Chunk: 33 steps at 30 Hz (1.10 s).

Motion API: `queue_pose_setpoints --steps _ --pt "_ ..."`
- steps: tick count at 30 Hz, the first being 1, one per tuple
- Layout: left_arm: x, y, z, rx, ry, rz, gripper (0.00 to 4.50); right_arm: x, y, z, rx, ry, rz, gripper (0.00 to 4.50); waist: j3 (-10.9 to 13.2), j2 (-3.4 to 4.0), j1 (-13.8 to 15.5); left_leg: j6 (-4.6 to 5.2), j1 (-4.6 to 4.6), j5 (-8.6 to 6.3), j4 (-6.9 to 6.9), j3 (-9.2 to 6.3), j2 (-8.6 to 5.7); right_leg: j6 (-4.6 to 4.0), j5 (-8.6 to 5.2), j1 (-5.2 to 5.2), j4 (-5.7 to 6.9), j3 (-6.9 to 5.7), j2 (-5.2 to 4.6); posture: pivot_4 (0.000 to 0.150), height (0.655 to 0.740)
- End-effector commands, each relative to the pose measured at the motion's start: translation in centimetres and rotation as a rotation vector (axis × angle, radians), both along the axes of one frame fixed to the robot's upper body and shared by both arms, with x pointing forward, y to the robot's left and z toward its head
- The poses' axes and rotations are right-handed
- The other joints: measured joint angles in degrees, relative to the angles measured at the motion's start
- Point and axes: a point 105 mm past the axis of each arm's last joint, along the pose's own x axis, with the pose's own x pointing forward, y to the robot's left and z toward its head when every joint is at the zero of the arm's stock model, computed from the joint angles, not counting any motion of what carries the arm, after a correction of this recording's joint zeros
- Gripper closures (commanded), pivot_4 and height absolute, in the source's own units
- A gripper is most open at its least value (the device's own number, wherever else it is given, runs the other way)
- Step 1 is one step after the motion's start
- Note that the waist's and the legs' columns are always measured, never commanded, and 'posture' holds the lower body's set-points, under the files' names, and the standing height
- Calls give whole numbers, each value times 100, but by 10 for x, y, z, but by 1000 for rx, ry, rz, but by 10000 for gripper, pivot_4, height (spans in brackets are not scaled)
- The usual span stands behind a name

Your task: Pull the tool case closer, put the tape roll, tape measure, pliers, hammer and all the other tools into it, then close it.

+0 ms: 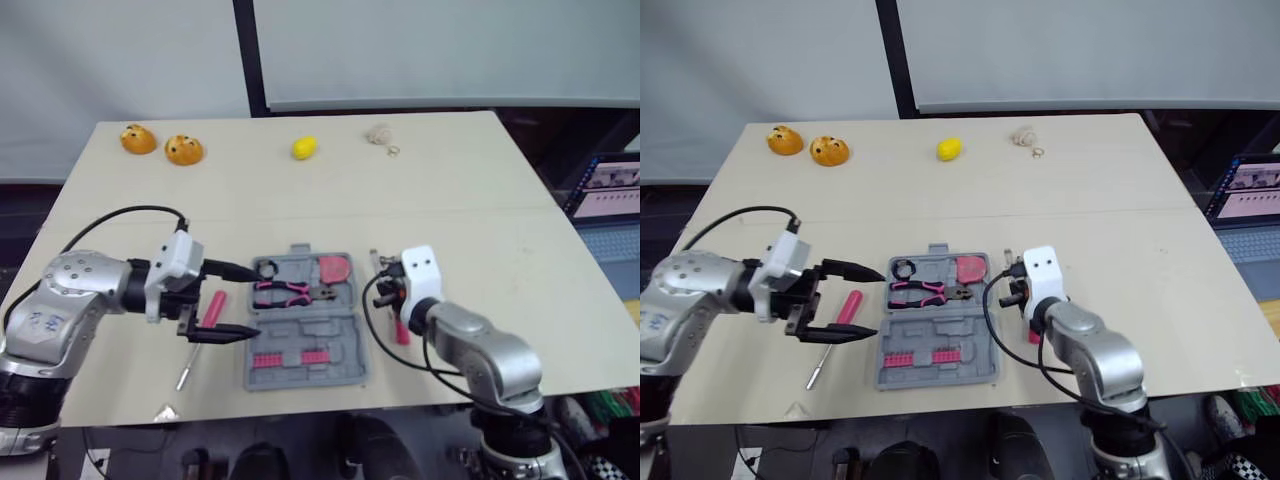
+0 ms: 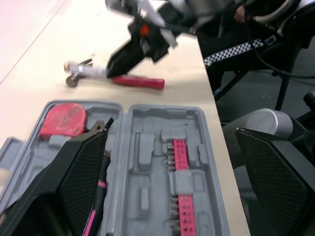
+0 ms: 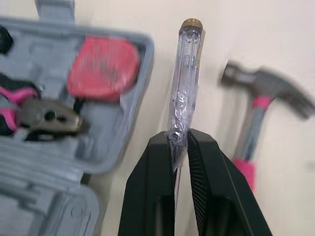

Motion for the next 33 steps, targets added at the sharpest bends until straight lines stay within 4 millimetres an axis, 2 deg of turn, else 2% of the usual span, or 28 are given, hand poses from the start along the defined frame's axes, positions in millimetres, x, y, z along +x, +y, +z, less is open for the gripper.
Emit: queue_pose_setpoints --steps 1,4,6,10,13,22,33 --pt "-8 22 3 64 -6 20 0 -21 29 22 -27 -11 311 44833 0 0 -17 0 0 0 -1 0 0 -2 -1 0 -1 -2 0 1500 7292" --pt "-18 47 -9 161 52 46 0 -37 50 28 -97 41 582 44833 3 4 -76 0 2 0 -4 0 0 -6 -4 -2 -1 -7 -1 1500 7292" --pt "-20 59 -16 200 69 64 0 -42 59 26 -151 69 693 44833 6 5 -86 0 5 -1 -10 0 0 -12 -7 -6 0 -8 -1 1500 7292" --pt "-17 74 -28 265 62 87 0 -45 80 18 -275 128 875 44833 6 5 -77 -1 4 -1 -7 -3 -1 -19 -11 -7 2 -22 -4 1500 7292" --pt "-16 77 -35 288 48 90 0 -43 101 12 -374 160 986 44833 6 5 -83 2 -2 0 -3 -1 0 -18 -10 -13 7 -28 -15 1500 7292" --pt "-13 73 -40 276 24 102 0 -34 136 0 -539 217 1113 44833 2 -1 -91 17 -49 9 11 19 -3 -15 -9 -81 52 -37 -39 1500 7292" --pt "-10 65 -43 257 -11 113 0 -20 152 -14 -671 200 1152 44833 1 -1 -126 13 -63 12 13 13 4 -16 -9 -91 54 -62 -39 1500 7292"
